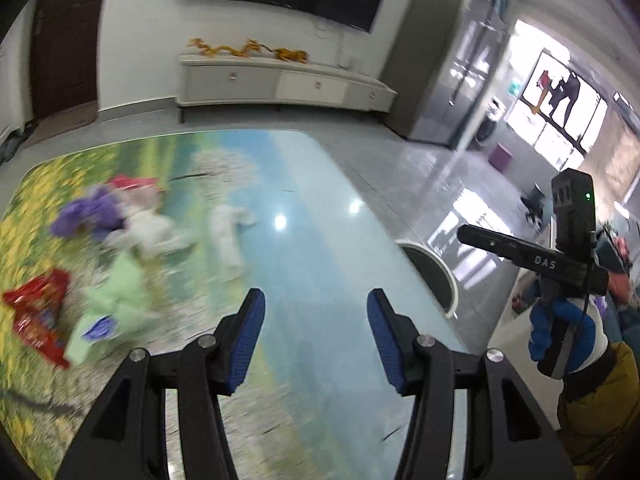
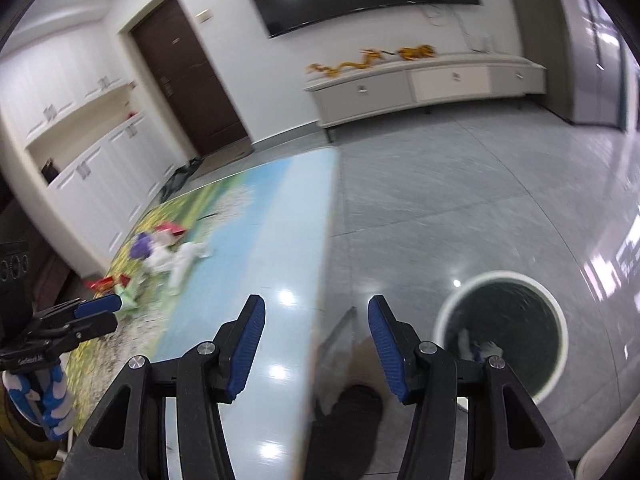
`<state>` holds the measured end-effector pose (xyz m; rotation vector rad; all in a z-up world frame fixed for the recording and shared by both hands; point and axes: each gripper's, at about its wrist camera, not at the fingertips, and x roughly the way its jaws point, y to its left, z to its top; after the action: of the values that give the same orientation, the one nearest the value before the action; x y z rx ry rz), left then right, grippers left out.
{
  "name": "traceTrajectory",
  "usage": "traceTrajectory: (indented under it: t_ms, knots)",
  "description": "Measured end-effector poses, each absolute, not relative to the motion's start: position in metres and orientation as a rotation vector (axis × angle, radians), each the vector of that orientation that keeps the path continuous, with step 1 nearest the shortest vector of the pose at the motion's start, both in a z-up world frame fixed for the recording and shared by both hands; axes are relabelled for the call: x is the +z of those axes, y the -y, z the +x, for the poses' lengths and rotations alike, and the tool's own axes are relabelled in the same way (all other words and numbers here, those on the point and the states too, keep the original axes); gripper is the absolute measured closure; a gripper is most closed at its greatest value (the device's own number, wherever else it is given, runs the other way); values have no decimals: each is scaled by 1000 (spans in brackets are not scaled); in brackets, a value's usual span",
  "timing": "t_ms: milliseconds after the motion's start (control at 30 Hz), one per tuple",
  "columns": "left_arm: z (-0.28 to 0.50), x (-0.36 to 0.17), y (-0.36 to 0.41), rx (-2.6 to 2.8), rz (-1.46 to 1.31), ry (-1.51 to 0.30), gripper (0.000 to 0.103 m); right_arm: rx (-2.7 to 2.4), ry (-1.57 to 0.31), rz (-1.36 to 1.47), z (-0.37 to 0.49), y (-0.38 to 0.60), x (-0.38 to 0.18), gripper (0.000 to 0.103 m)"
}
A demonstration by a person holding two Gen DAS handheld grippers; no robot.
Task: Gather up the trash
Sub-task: 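Move both open tools back toward the table, then grasp a white tissue with the right tool while the left tool grasps the red chip bag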
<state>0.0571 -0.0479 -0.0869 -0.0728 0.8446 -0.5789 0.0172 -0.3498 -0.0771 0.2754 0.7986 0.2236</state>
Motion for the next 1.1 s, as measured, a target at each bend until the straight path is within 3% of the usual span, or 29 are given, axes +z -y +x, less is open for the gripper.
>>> traceTrajectory:
  t_ms: [433,500,567,967,1033,1100]
  knots:
    - [42,-126,-128,-320,-257,-844,51,390,-855,108,53,222,-64,51]
    - [43,-125,-143,-284,-258,-826,42,403,-864,89,60,207,-65,51]
    - [49,-122,-154,-253,-257,-801,36,419,-877,69,68,193,-69,51]
    - [121,-132,-128,-256,-46,-807,36,440,-979,76,132,145,-109,51]
    - [130,-143,-123,-258,-22,-837,43,440,-994,75,140,140,-116,51]
    - [131,-151,-125,-277,-42,-865,65,437,-1013,74,148,137,-124,51]
